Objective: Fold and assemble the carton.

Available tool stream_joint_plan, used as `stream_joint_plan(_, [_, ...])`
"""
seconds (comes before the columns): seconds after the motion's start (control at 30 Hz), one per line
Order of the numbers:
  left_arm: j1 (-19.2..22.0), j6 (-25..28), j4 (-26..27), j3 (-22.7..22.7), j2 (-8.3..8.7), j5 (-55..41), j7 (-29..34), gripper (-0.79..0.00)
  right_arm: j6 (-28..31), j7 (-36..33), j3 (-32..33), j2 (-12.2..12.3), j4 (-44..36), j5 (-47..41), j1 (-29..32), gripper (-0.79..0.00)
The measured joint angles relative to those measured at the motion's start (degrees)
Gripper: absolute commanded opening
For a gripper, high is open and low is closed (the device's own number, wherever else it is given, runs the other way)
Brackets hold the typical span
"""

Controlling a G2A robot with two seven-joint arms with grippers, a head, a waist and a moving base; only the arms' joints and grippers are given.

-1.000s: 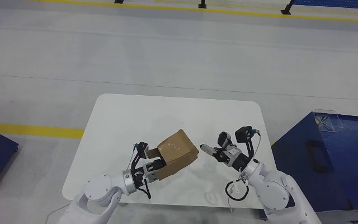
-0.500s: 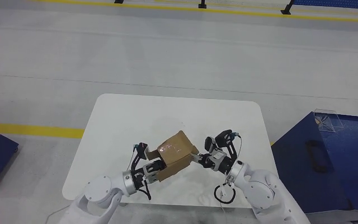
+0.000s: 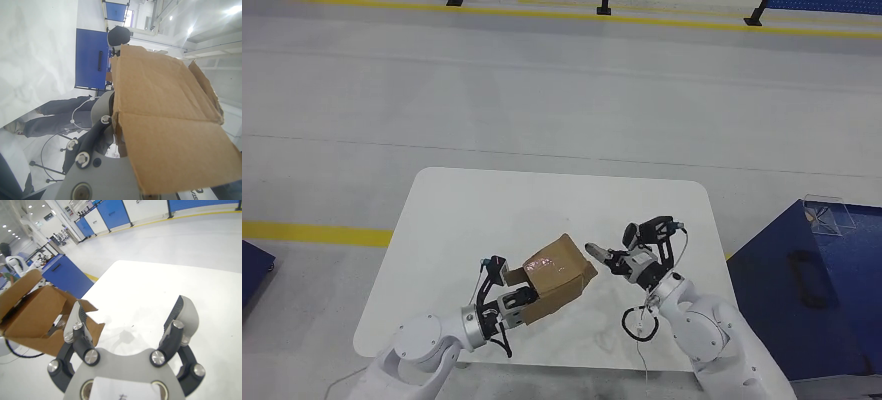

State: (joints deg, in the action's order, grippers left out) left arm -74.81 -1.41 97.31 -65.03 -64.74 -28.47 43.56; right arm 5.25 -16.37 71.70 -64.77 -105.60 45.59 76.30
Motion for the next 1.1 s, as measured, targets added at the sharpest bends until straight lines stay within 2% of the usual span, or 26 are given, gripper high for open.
stream_joint_plan(0.13, [0.2, 0.0, 0.1, 0.3, -0.08, 0.2, 0.2, -0.785, -3.2, 2.2, -3.8, -0.6, 2.0, 8.6, -2.2, 0.000])
stream_joint_plan(0.27, [0.5, -0.1, 0.1, 0.5, -0.10, 0.7, 0.4, -0.785, -3.1, 2.0, -6.8, -1.1, 4.0, 13.4, -4.3, 0.000])
stream_joint_plan(0.43, [0.9, -0.4, -0.4, 0.7, -0.20, 0.6, 0.4, -0.785, 2.4, 1.9, -7.8, -1.1, 4.7, 15.0, -4.8, 0.000])
stream_joint_plan(0.6, [1.3, -0.5, -0.9, 0.9, -0.29, 0.5, 0.3, -0.785, 5.1, 3.3, -6.9, -0.8, 3.1, 16.6, -2.5, 0.000])
stream_joint_plan(1.1, [3.1, -1.3, -2.4, 2.3, -0.78, 0.0, 0.3, -0.785, 2.5, 3.5, -7.9, -1.3, -0.6, 21.3, -0.2, 0.000])
